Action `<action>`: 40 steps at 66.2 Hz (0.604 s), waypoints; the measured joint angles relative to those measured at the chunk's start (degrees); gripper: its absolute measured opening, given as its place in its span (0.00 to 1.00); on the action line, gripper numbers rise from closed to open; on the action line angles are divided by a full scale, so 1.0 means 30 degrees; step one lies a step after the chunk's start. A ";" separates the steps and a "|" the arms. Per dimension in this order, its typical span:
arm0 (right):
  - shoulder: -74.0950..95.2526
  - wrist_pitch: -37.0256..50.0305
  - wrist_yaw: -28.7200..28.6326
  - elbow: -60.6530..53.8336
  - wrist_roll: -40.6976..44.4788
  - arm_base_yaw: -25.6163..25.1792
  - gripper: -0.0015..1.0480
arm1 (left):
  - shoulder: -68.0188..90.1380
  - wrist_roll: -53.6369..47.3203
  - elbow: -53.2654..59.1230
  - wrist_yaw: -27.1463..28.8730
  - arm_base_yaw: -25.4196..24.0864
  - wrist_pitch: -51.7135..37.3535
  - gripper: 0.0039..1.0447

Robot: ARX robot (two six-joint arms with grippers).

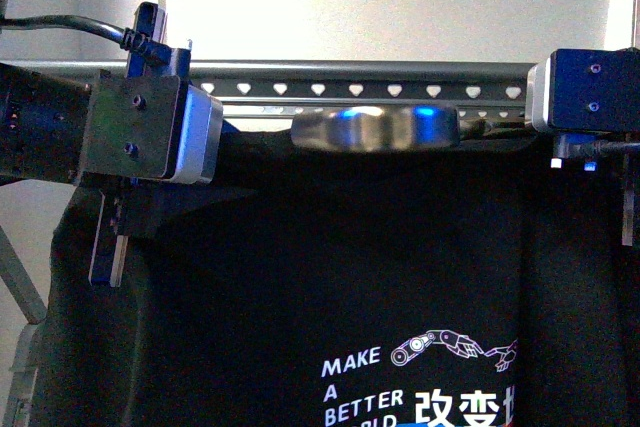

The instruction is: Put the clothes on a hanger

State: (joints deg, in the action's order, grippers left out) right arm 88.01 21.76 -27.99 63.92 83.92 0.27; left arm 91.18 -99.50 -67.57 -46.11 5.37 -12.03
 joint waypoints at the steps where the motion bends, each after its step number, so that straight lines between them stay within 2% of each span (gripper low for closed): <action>1: 0.0000 -0.0015 0.0022 0.0000 -0.0087 -0.0015 0.08 | 0.0000 0.0000 -0.0007 0.0000 0.0000 0.0000 0.46; 13: 0.0000 -0.1137 0.0699 0.0000 -0.1996 -0.0138 0.08 | 0.0000 -0.0007 -0.0022 0.0007 0.0000 -0.0007 0.66; 28: -0.0015 -0.5668 0.1071 0.0066 -0.5566 -0.0452 0.08 | 0.0000 -0.0022 -0.0022 0.0007 0.0000 -0.0007 0.95; 40: -0.0160 -0.7978 0.1188 0.0066 -0.5916 -0.0969 0.08 | 0.0000 -0.0022 -0.0022 0.0000 0.0000 -0.0007 0.94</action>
State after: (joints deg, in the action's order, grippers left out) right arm 87.53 -2.17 -24.43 64.12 66.17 -2.63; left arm 91.18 -99.57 -67.64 -46.11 5.37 -12.05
